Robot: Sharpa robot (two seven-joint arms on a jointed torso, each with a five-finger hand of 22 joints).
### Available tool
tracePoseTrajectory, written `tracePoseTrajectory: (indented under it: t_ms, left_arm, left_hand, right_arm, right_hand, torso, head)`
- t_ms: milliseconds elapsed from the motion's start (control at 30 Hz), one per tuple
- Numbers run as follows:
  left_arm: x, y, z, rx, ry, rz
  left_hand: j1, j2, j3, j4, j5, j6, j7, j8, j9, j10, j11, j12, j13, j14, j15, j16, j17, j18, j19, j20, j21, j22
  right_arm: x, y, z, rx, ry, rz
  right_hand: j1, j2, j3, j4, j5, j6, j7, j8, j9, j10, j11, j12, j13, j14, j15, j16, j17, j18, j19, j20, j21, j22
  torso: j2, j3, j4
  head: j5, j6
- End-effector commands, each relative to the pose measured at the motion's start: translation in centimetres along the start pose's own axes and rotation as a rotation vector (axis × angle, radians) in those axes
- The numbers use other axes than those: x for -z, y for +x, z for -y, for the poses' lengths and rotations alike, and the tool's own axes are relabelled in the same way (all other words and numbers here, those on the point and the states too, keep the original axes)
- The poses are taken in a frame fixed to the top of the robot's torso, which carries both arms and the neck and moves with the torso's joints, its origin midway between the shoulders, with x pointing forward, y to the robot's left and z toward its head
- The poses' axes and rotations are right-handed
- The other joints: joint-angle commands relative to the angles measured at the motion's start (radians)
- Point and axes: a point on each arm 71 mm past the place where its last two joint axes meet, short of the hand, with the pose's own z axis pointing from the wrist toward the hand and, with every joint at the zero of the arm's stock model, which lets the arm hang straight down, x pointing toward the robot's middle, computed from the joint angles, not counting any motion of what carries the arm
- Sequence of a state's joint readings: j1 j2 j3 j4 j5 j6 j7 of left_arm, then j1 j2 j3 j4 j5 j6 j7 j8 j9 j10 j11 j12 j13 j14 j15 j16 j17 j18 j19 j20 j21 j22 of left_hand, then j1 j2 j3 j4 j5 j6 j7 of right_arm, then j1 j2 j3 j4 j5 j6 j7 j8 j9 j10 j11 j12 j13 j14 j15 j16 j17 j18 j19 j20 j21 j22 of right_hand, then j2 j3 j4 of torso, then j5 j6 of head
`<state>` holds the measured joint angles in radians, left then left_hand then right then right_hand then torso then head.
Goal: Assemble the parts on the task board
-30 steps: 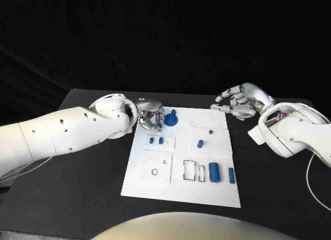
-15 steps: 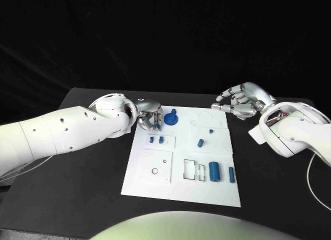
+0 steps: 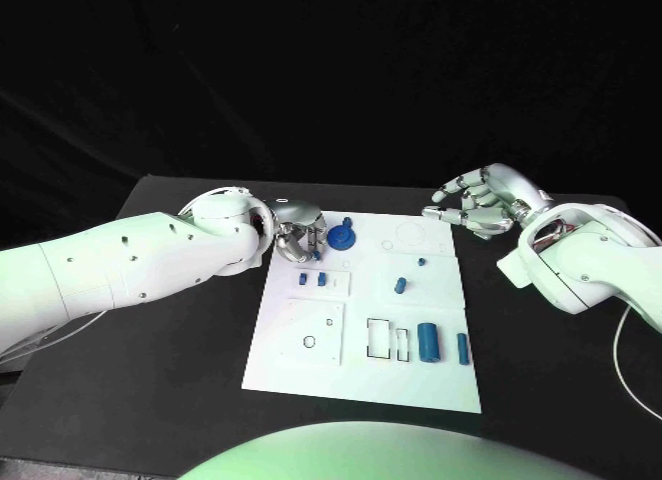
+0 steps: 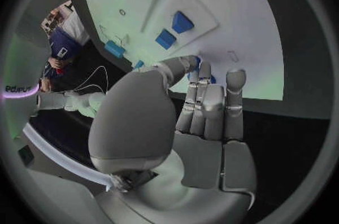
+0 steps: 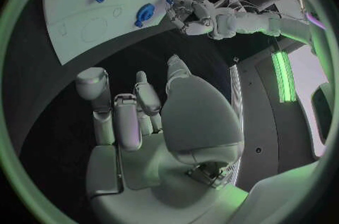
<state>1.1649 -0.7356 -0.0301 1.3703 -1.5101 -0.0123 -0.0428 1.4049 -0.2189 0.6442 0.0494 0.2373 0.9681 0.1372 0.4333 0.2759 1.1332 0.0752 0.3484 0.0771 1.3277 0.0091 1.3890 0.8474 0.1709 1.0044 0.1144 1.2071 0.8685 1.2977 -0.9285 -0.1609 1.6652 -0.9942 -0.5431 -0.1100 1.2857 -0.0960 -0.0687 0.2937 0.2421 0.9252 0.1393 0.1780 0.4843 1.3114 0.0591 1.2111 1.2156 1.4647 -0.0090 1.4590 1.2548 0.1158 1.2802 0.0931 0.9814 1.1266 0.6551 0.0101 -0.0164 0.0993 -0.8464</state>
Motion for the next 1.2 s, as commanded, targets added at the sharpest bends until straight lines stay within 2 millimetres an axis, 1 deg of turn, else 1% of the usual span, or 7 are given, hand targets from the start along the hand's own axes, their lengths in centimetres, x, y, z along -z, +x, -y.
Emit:
tracePoseTrajectory:
  t_ms: [33,167,267,433,867,1200]
  left_arm:
    - [-0.10,0.21,0.21,0.009,0.009,-0.027]
    - [-0.13,0.26,0.24,0.009,0.009,-0.031]
    - [-0.15,0.29,0.27,0.010,0.010,-0.035]
    - [-0.17,0.37,0.30,0.011,0.011,-0.042]
    - [-0.26,0.57,0.40,0.010,0.011,-0.056]
    - [-0.51,0.83,0.50,0.006,0.010,-0.066]
  left_hand:
    - [-0.012,0.002,-0.003,-0.002,0.000,0.008,0.001,0.003,0.000,0.007,-0.001,-0.006,0.001,0.001,-0.002,-0.003,-0.001,-0.012,0.002,-0.001,-0.002,-0.001]
    - [-0.012,0.002,-0.003,-0.002,0.000,0.008,0.001,0.003,0.000,0.007,-0.001,-0.006,0.001,0.001,-0.002,-0.003,-0.001,-0.012,0.002,-0.001,-0.002,-0.001]
    - [-0.012,0.002,-0.003,-0.002,0.000,0.008,0.001,0.003,0.000,0.007,-0.001,-0.006,0.001,0.001,-0.002,-0.003,-0.001,-0.012,0.002,-0.001,-0.002,-0.001]
    - [-0.012,0.002,-0.003,-0.002,0.000,0.008,0.001,0.003,0.000,0.007,-0.001,-0.006,0.001,0.001,-0.002,-0.003,-0.001,-0.012,0.002,-0.001,-0.002,-0.001]
    - [-0.013,0.004,-0.004,-0.003,-0.001,0.009,0.000,0.002,0.001,0.009,-0.001,-0.010,0.002,0.001,-0.002,-0.004,-0.001,-0.012,0.002,-0.001,-0.003,-0.001]
    - [-0.039,-0.004,-0.024,0.008,-0.002,0.007,-0.001,-0.011,0.003,0.013,0.000,-0.031,0.004,0.000,-0.001,-0.003,-0.001,-0.011,-0.004,0.000,-0.013,-0.010]
  right_arm:
    - [0.03,0.06,-0.08,0.003,-0.009,-0.003]
    - [0.04,0.05,-0.07,0.003,-0.008,-0.003]
    - [0.04,0.05,-0.07,0.003,-0.008,-0.003]
    - [0.04,0.06,-0.08,0.003,-0.008,-0.003]
    - [0.03,0.07,-0.10,0.003,-0.008,-0.004]
    - [0.04,0.07,-0.09,0.003,-0.007,-0.004]
  right_hand:
    - [0.003,0.002,-0.004,0.000,0.004,-0.003,0.000,0.006,0.001,-0.002,-0.002,0.001,0.001,0.037,-0.005,-0.005,0.000,0.013,-0.003,0.000,-0.003,-0.001]
    - [0.003,0.002,-0.004,0.000,0.004,-0.003,0.000,0.006,0.001,-0.002,-0.002,0.001,0.001,0.037,-0.005,-0.005,0.000,0.013,-0.003,0.000,-0.003,-0.001]
    - [0.002,0.004,-0.005,-0.001,0.004,-0.004,0.000,0.009,0.003,-0.001,-0.003,-0.002,-0.003,0.037,-0.006,-0.007,-0.002,0.013,-0.002,-0.001,-0.006,-0.002]
    - [0.002,0.004,-0.005,-0.001,0.004,-0.004,0.000,0.009,0.003,-0.001,-0.003,-0.002,-0.003,0.037,-0.006,-0.007,-0.002,0.013,-0.002,-0.001,-0.006,-0.002]
    - [0.002,0.004,-0.005,-0.001,0.004,-0.004,0.000,0.009,0.003,-0.001,-0.003,-0.002,-0.003,0.037,-0.006,-0.007,-0.002,0.013,-0.002,-0.001,-0.006,-0.002]
    - [0.002,0.004,-0.005,-0.001,0.004,-0.004,0.000,0.009,0.003,-0.001,-0.003,-0.002,-0.003,0.037,-0.006,-0.007,-0.002,0.013,-0.002,-0.001,-0.006,-0.002]
  torso:
    - [0.000,-0.0004,-0.0002]
    - [0.001,-0.0002,-0.0004]
    - [0.000,-0.0007,0.0004]
    - [0.000,-0.0003,0.0012]
    - [0.000,-0.0007,0.0012]
    - [0.001,-0.0009,0.0002]
  head:
    - [-0.001,0.000]
    - [-0.001,-0.001]
    - [-0.001,-0.002]
    - [-0.002,-0.002]
    - [-0.002,-0.003]
    - [-0.003,-0.004]
